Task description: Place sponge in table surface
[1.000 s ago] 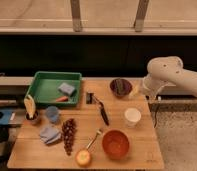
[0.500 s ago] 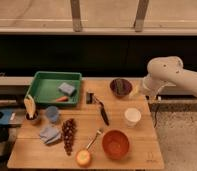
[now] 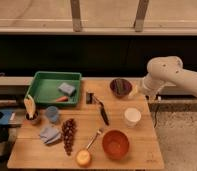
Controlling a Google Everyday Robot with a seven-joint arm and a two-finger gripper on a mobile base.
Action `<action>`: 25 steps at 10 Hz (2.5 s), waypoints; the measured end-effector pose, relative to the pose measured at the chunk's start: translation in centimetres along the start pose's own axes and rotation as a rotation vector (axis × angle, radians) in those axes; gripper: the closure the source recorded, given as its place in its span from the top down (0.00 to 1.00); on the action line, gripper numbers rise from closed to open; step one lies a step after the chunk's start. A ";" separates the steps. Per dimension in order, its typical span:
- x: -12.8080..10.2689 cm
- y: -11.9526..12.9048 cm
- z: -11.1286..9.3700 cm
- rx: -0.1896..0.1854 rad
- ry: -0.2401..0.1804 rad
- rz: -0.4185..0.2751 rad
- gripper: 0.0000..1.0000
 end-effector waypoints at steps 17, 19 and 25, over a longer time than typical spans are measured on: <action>-1.5 27.0 -1.1 -0.358 -0.098 -0.488 0.71; -1.6 29.5 -0.2 -0.361 -0.091 -0.534 0.71; -3.6 37.9 4.7 -0.341 -0.055 -0.720 0.71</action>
